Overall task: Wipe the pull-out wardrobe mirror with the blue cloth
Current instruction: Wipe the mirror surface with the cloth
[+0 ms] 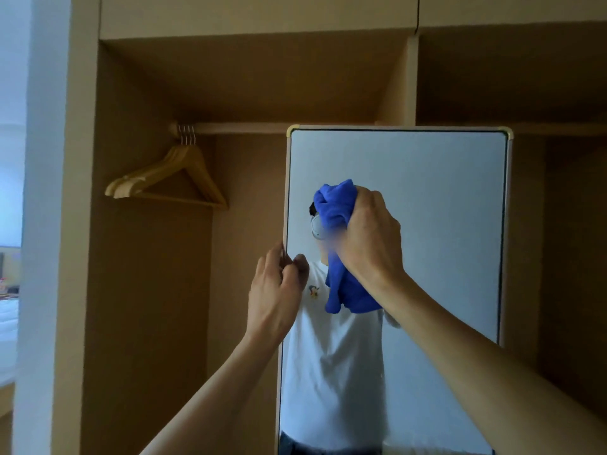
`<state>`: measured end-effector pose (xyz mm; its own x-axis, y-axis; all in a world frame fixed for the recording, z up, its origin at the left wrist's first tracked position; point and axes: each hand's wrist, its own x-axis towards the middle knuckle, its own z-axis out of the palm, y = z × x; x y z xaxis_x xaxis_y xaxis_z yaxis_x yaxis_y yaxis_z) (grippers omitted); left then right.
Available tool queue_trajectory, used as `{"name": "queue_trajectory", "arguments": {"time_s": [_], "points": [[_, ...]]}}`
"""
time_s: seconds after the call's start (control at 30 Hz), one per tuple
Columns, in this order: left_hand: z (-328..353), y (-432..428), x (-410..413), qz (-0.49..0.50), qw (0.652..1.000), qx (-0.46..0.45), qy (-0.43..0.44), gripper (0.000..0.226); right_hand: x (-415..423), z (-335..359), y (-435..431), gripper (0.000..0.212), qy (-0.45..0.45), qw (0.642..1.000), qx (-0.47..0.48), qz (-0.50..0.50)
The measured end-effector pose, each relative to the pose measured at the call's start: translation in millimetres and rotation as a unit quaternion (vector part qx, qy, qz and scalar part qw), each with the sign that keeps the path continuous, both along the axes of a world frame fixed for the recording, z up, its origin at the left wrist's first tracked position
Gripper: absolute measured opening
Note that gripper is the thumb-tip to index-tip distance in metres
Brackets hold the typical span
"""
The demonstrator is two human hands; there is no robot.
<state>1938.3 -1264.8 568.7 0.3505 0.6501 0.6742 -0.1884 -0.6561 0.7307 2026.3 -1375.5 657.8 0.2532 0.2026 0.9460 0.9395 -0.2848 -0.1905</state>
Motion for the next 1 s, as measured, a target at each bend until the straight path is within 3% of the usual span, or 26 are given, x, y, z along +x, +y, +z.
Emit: {"name": "queue_trajectory", "arguments": {"time_s": [0.1, 0.27, 0.43, 0.57, 0.63, 0.7, 0.83, 1.0], "points": [[-1.3, 3.3, -6.3, -0.029, 0.999, -0.012, 0.010, 0.034, -8.0, -2.5, 16.2, 0.019, -0.023, 0.999, -0.035, -0.026], [-8.6, 9.1, -12.9, -0.061, 0.998, -0.025, 0.023, 0.063, -17.0, -4.4, 28.8, 0.022, -0.060, 0.992, -0.106, -0.026], [-12.7, 13.9, -18.8, -0.119, 0.990, -0.079, 0.004, 0.061, -20.0, -5.0, 20.2, 0.028, -0.059, 0.984, -0.166, 0.020], [-13.0, 15.9, -20.5, -0.159, 0.981, -0.108, -0.012, 0.040, -26.1, -14.7, 19.0, 0.028, -0.052, 0.979, -0.195, 0.035], [-15.4, 17.5, -20.3, -0.170, 0.979, -0.108, -0.015, 0.043, -28.2, -16.2, 16.0, 0.027, -0.055, 0.976, -0.209, 0.031], [-18.0, 20.0, -20.3, -0.176, 0.978, -0.108, -0.019, 0.050, -28.9, -11.1, 11.5, 0.024, -0.088, 0.968, -0.235, -0.006], [-21.8, 23.1, -20.3, -0.189, 0.977, -0.096, -0.021, 0.061, -31.1, 3.2, 8.1, 0.006, -0.241, 0.927, -0.273, -0.088], [-25.2, 24.8, -19.5, -0.192, 0.977, -0.094, -0.016, 0.058, -30.0, -12.2, 8.4, 0.017, -0.272, 0.924, -0.257, -0.084]]}}
